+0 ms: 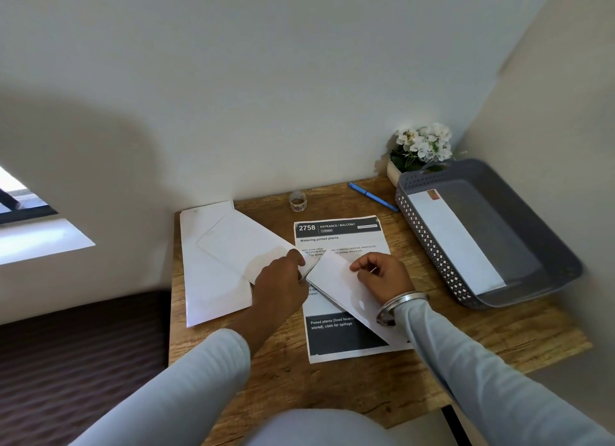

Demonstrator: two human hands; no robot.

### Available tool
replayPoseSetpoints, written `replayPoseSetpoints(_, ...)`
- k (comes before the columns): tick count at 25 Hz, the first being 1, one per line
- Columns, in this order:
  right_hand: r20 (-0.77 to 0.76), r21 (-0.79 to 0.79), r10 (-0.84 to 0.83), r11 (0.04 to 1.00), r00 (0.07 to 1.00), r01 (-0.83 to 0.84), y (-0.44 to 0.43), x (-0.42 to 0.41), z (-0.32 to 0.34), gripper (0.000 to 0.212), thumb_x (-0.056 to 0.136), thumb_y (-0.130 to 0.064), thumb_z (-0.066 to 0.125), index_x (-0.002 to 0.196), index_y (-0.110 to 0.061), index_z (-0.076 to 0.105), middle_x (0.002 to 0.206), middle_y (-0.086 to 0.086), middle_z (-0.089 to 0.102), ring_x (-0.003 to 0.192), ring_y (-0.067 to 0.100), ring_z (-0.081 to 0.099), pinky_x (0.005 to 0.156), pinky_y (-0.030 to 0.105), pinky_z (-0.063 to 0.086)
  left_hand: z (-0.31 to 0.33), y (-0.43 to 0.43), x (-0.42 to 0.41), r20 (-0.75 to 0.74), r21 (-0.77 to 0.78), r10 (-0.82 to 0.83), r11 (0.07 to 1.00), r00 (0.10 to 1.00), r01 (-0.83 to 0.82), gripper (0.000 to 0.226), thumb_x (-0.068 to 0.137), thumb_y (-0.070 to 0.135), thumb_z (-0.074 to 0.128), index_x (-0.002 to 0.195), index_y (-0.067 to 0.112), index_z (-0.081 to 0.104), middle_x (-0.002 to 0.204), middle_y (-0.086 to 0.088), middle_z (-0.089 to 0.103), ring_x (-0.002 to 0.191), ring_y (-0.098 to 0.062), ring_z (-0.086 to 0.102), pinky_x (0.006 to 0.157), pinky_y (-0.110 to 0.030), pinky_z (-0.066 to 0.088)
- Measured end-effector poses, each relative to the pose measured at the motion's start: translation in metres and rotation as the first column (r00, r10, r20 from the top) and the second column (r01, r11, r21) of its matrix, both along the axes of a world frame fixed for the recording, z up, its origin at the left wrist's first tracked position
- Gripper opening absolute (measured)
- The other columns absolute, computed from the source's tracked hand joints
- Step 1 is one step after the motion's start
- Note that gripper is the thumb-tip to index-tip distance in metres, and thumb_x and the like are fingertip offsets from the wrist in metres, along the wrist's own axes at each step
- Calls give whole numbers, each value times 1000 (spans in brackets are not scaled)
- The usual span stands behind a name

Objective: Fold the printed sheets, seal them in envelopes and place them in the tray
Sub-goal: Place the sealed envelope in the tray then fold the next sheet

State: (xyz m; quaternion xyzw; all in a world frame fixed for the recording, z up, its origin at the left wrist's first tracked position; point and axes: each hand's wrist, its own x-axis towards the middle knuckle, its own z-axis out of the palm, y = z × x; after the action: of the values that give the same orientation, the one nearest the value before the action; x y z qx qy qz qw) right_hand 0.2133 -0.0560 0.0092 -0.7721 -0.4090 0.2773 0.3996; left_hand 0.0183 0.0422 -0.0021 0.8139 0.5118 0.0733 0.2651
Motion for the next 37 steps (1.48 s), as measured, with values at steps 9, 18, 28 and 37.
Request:
replayPoseSetpoints(9,116,-105,132,987,984,-120,1,-10,3,24,77,-9,69,70,-32,72,75,-10,71,63,1,57,65,20,44,1,-7,-5,58,25,9,1000,998,-10,37,86,30,72,118,28,55,113,5,71,90,-15,67,79,-30,58)
replayPoseSetpoints(18,32,-121,196,974,980,-191,2,-16,11,23,79,-3,68,73,-25,75,72,-15,69,65,-10,57,66,12,40,3,-13,-2,29,94,10,995,1000,-12,30,89,33,70,115,31,56,111,7,70,88,-14,65,79,-28,55)
replayPoseSetpoints(28,30,-173,172,971,985,-164,23,-20,13,22,76,-4,68,80,-25,68,76,-7,68,70,9,61,68,21,45,13,-20,3,33,130,-72,989,997,67,28,92,31,65,118,30,58,113,6,70,90,-16,65,72,-23,48)
replayPoseSetpoints(37,-106,-327,250,905,962,-272,17,2,15,31,76,-8,74,99,-26,64,79,3,70,71,17,63,73,30,50,11,-19,-6,-15,129,-70,989,997,71,33,91,26,61,124,28,55,117,3,70,97,-20,66,84,-35,56)
